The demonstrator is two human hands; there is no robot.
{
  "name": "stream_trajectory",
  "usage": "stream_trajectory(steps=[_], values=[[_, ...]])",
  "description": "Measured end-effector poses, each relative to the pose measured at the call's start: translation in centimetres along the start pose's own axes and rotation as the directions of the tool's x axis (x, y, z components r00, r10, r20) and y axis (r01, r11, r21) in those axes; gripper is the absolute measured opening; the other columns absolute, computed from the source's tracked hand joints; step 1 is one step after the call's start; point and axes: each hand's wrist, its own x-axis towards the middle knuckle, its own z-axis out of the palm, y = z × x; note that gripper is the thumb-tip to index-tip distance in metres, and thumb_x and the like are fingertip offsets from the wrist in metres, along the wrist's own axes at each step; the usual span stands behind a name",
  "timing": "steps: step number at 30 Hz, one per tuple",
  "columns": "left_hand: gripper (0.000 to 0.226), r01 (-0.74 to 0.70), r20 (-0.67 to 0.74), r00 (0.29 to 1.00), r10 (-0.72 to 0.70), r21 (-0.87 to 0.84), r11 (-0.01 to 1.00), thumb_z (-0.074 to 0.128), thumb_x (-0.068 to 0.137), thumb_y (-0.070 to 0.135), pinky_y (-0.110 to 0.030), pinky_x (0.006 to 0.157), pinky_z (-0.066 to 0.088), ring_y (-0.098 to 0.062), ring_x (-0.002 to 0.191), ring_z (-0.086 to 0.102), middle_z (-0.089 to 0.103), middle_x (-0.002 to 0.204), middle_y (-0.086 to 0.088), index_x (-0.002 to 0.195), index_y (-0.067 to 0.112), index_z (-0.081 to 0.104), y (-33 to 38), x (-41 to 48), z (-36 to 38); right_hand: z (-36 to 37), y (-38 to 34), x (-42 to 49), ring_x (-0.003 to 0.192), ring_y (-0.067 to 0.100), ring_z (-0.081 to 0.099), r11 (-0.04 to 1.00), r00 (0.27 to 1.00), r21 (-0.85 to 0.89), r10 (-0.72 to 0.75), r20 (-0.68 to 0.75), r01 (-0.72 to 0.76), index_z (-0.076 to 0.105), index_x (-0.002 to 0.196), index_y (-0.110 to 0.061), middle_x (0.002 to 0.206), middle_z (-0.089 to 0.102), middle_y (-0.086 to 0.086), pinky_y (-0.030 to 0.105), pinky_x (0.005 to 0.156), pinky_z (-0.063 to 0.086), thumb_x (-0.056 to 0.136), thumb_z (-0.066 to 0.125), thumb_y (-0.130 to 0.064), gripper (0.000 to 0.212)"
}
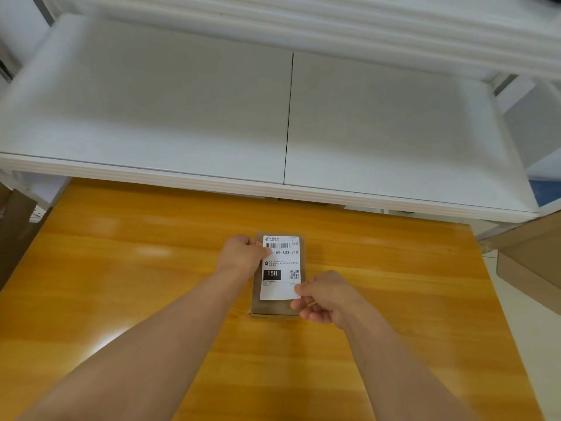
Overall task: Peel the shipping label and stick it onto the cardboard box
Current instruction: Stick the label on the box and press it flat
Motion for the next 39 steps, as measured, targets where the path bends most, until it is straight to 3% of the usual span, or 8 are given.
stream_trajectory(steps=[12, 16, 22, 27, 32, 39], values=[[0.028, -0.066, -0.02, 0.997, 0.07, 0.154, 0.986, 0.082, 0.074, 0.025, -0.045, 0.078, 0.058, -0.023, 0.083, 0.07, 0.073, 0.086, -0.001, 0.079, 0.019, 0.055, -0.2, -0.1, 0.7, 0.3, 0.2, 0.6, 0.043, 0.014, 0.059, 1.0, 1.0, 0.012, 0.012, -0.013, -0.012, 0.063, 0.107, -0.002, 0.073, 0.076, 0.009, 0.021, 0.041, 0.041, 0.093, 0.063, -0.013, 0.017], [0.031, -0.081, -0.024, 0.996, 0.088, 0.208, 0.975, 0.083, 0.072, 0.028, -0.047, 0.079, 0.058, -0.022, 0.084, 0.07, 0.071, 0.087, 0.003, 0.08, 0.023, 0.053, -0.4, -0.2, 0.8, 0.4, 0.5, 0.6, 0.043, 0.014, 0.06, 1.0, 1.0, 0.007, 0.013, -0.021, -0.013, 0.063, 0.101, -0.006, 0.076, 0.077, 0.01, 0.021, 0.041, 0.041, 0.092, 0.063, -0.013, 0.011], [0.033, -0.093, -0.029, 0.994, 0.101, 0.205, 0.974, 0.084, 0.072, 0.025, -0.047, 0.081, 0.057, -0.022, 0.085, 0.069, 0.066, 0.083, 0.007, 0.079, 0.025, 0.052, -0.8, -0.2, 0.8, 0.5, 0.6, 0.9, 0.041, 0.014, 0.059, 1.0, 1.0, 0.014, 0.004, -0.03, -0.004, 0.064, 0.106, -0.003, 0.075, 0.077, 0.01, 0.02, 0.04, 0.039, 0.092, 0.063, -0.011, 0.017], [0.037, -0.112, -0.017, 0.993, 0.121, 0.25, 0.962, 0.085, 0.068, 0.033, -0.047, 0.079, 0.057, -0.021, 0.085, 0.068, 0.067, 0.093, 0.002, 0.081, 0.026, 0.051, -1.1, -0.3, 0.9, 0.5, 0.7, 0.9, 0.041, 0.014, 0.059, 1.0, 0.999, 0.003, -0.007, -0.036, 0.007, 0.063, 0.103, -0.004, 0.071, 0.076, 0.01, 0.02, 0.04, 0.038, 0.092, 0.063, -0.011, 0.013], [0.047, -0.112, 0.01, 0.993, 0.115, 0.334, 0.936, 0.079, 0.052, 0.052, -0.048, 0.08, 0.057, -0.023, 0.092, 0.066, 0.067, 0.099, 0.0, 0.081, 0.03, 0.049, -1.5, 0.3, 1.1, 0.5, 0.6, 1.0, 0.039, 0.013, 0.058, 0.999, 0.998, -0.018, -0.031, -0.051, 0.03, 0.062, 0.097, -0.007, 0.067, 0.074, 0.008, 0.019, 0.04, 0.038, 0.093, 0.062, -0.01, 0.006], [0.048, -0.117, 0.004, 0.992, 0.126, 0.383, 0.916, 0.084, 0.057, 0.047, -0.046, 0.081, 0.056, -0.023, 0.095, 0.064, 0.066, 0.102, 0.0, 0.08, 0.032, 0.045, -1.3, 0.5, 1.1, 0.7, 0.8, 1.3, 0.041, 0.013, 0.059, 0.998, 0.997, -0.049, -0.029, -0.066, 0.026, 0.061, 0.092, -0.011, 0.072, 0.076, 0.009, 0.02, 0.042, 0.04, 0.092, 0.063, -0.013, 0.003]])
